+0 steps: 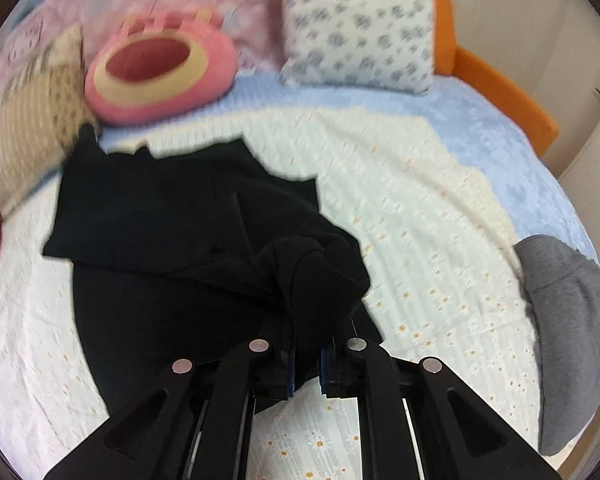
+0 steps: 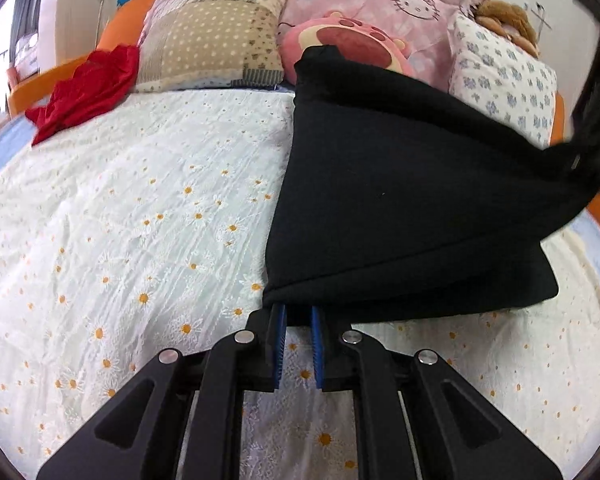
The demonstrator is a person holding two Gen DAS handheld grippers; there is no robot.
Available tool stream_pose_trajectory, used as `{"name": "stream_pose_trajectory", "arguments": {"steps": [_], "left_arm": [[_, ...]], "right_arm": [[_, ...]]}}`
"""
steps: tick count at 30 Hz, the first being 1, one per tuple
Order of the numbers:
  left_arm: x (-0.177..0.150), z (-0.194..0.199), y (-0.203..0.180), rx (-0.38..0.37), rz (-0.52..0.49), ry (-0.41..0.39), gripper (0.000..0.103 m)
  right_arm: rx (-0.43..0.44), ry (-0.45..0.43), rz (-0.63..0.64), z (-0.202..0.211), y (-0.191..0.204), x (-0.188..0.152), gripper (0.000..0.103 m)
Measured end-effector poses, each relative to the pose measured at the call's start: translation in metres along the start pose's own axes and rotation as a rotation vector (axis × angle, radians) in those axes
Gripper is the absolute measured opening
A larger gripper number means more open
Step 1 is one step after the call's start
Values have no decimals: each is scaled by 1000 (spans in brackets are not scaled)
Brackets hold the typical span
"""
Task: Fold large clothes
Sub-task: 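Lift the side edge with both grippers and fold it over the jacket, then open both grippers and release the folded jacket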
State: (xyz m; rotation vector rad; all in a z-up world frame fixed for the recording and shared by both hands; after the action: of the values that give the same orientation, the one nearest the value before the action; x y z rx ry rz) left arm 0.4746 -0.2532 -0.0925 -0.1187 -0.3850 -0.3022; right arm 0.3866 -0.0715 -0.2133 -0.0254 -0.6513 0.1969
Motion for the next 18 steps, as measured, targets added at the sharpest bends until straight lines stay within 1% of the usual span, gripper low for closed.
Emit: {"name": "stream_pose_trajectory", "arguments": {"steps": [2, 3, 4, 5, 7, 8, 9, 10, 11, 13, 14, 15, 16, 17, 18], "left_arm": [[1, -1, -18, 17, -77, 2, 12], [-1, -7, -27, 29, -106, 16, 12], [-6, -22, -39, 67, -158, 56, 12], [-13, -40, -48, 124, -203, 96, 12], [-24, -72, -55, 192, -215, 165, 14], [-27, -83, -55, 208, -210, 190, 17], [-30, -95, -55, 230, -191, 195, 19], [-31, -99, -56, 241, -193, 196, 20], [-31, -102, -60, 269, -209, 197, 20], [-35, -105, -79, 388, -332, 192, 20], [-37, -106, -87, 430, -381, 188, 20], [-41, -105, -96, 479, -447, 162, 21], [-44, -101, -101, 500, -477, 138, 25], [-45, -97, -102, 493, -492, 121, 28], [-45, -90, -100, 462, -476, 108, 34]], "right_arm": [[7, -2, -31, 1, -7, 0, 11], [7, 2, -40, 0, -9, 0, 11], [12, 10, -43, -2, -9, -1, 11], [15, 14, -42, -3, -9, -1, 11], [6, 19, -24, -4, -6, -1, 11], [0, 19, -17, -5, -5, -1, 11], [-8, 20, -10, -5, -4, -1, 11], [-8, 21, -10, -6, -4, -1, 11], [-7, 21, -11, -6, -4, -1, 11], [-6, 22, -12, -7, -4, -2, 12], [-8, 22, -11, -7, -4, -2, 12], [-12, 23, -9, -7, -3, -2, 12], [-15, 23, -7, -7, -4, -2, 12], [-15, 23, -6, -7, -4, -3, 12], [-13, 23, -8, -7, -5, -3, 12]]}}
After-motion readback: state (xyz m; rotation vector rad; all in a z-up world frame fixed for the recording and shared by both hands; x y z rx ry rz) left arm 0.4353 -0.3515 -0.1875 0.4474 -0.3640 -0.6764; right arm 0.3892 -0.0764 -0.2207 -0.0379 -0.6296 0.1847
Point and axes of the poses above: each gripper's, at about its wrist camera, not at the fingertips, and z roughly against the way its jaws point, y to its left, x to its top, the point moved 2 cm from there along -z, roughly the way its jaws point, and after that the axes turned 6 degrees about y, right-handed, at the moved point
